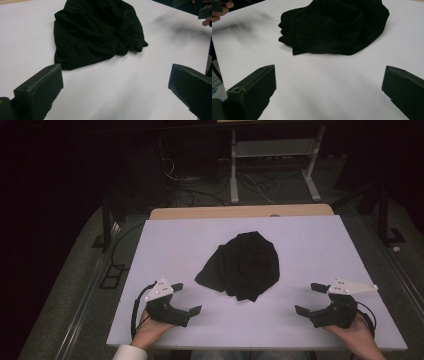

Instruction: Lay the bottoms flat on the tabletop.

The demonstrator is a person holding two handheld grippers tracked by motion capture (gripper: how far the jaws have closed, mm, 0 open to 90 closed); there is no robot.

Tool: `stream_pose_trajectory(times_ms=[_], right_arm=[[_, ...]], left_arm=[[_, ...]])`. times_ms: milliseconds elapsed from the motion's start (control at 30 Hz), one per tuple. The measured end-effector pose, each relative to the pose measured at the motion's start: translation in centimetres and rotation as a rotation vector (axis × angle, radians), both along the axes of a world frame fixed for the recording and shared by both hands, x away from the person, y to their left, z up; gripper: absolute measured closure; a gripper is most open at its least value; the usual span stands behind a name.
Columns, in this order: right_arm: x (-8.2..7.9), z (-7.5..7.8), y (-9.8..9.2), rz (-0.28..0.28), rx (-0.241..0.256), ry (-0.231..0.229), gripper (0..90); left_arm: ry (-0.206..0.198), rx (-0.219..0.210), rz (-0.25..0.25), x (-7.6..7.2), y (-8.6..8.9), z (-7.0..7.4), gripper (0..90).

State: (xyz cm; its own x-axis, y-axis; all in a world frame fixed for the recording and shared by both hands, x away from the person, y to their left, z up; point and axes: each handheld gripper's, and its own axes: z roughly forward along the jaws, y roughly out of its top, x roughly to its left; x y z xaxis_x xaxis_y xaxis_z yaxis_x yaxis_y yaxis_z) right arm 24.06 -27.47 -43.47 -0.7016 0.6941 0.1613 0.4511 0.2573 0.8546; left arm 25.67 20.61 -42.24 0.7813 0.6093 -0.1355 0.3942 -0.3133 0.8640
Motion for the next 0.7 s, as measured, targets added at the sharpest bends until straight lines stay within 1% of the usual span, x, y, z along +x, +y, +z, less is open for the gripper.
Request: stream_pose_trajectory(times_ms=[233,367,533,633,700], right_arm=[[-0.04,0.04,0.09,-0.001,-0.003,-0.004,0.0],[-0.12,0.14,0.10,-0.008,-0.002,-0.006,0.0],[-0.29,0.18,0.12,-0.018,-0.005,0.000,0.0],[-0.34,0.36,0.18,-0.016,-0.019,0.002,0.0],[-0.31,0.55,0.20,-0.017,-0.017,0.002,0.0]], left_arm=[[0.005,0.000,-0.003,-0.10,-0.06,0.02,0.0],[0.001,-0.001,-0.006,-0.25,-0.22,0.20,0.0],[0.004,0.016,-0.002,-0.47,-0.23,0.38,0.0],[0.008,0.033,-0.004,-0.61,-0.03,0.48,0.0],[0.006,0.026,0.005,-0.58,0.21,0.49,0.0]])
